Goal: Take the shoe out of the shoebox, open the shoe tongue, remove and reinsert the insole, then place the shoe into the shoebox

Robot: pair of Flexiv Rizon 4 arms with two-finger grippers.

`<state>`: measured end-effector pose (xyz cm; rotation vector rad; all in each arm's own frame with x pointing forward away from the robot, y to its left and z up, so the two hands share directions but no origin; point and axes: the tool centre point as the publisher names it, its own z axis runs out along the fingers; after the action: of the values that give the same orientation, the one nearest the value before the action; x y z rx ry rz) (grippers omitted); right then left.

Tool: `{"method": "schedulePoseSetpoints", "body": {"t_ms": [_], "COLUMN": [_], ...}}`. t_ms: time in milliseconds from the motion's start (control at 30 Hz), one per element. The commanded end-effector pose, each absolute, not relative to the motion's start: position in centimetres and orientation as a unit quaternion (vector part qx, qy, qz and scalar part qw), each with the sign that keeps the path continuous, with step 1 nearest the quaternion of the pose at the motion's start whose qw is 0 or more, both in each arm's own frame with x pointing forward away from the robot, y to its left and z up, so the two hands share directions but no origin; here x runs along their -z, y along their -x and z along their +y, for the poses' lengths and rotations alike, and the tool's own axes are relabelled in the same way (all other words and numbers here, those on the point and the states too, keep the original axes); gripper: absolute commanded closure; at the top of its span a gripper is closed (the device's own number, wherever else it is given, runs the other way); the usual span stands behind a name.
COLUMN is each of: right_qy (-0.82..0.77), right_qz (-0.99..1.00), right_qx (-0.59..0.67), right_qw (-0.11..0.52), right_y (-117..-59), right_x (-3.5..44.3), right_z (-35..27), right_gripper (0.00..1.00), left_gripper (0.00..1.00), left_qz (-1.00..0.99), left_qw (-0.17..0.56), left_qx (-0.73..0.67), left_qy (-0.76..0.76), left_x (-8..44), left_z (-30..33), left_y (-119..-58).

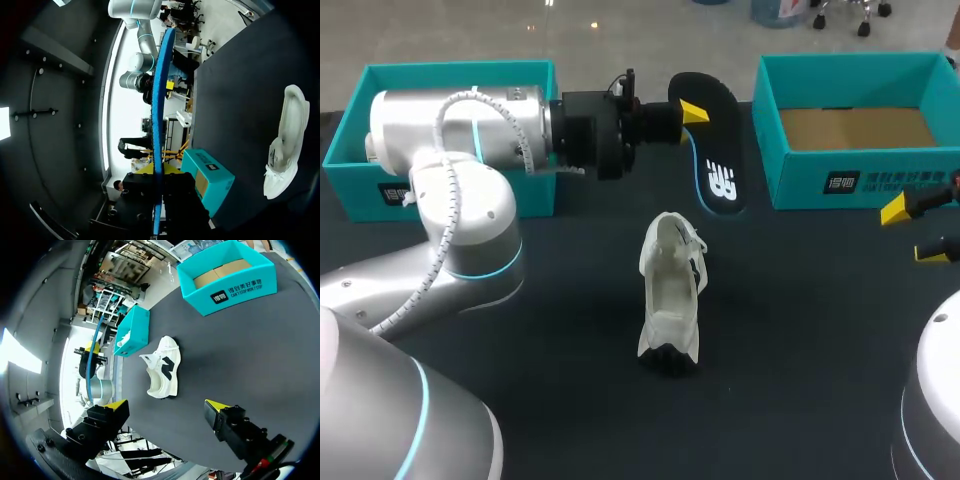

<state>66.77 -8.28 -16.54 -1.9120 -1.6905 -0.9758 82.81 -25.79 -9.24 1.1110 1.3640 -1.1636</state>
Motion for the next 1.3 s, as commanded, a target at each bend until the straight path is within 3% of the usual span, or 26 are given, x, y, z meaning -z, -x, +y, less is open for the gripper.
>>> {"method": "schedulePoseSetpoints", "body": {"t_ms": [33,367,467,900,1300], "right_qy": [0.693,0.693,0.693,0.693,0.693], "right_qz": [-0.599,-0.599,-0.599,-0.599,-0.599], "right_qx": [0.352,0.352,0.352,0.352,0.352], "right_qw": [0.194,0.194,0.194,0.194,0.194], "right_y": [-65.3,-65.3,-65.3,-65.3,-65.3], "right_x": [16.6,16.6,16.6,16.6,16.6], "right_z": [-8.3,-8.3,-8.3,-8.3,-8.3], "right_gripper": [0.0,0.0,0.0,0.0,0.0], "left_gripper": [1.0,1.0,1.0,1.0,1.0], "left_qz": [0.563,0.565,0.577,0.581,0.581], "left_qw": [0.494,0.486,0.419,0.223,0.223], "left_qx": [0.479,0.5,0.593,0.728,0.728], "left_qy": [-0.458,-0.441,-0.373,-0.287,-0.287], "left_x": [9.2,9.0,8.3,8.2,8.2], "left_z": [-25.9,-25.7,-25.4,-23.9,-23.9], "left_y": [-82.8,-82.6,-81.2,-77.3,-77.3]}}
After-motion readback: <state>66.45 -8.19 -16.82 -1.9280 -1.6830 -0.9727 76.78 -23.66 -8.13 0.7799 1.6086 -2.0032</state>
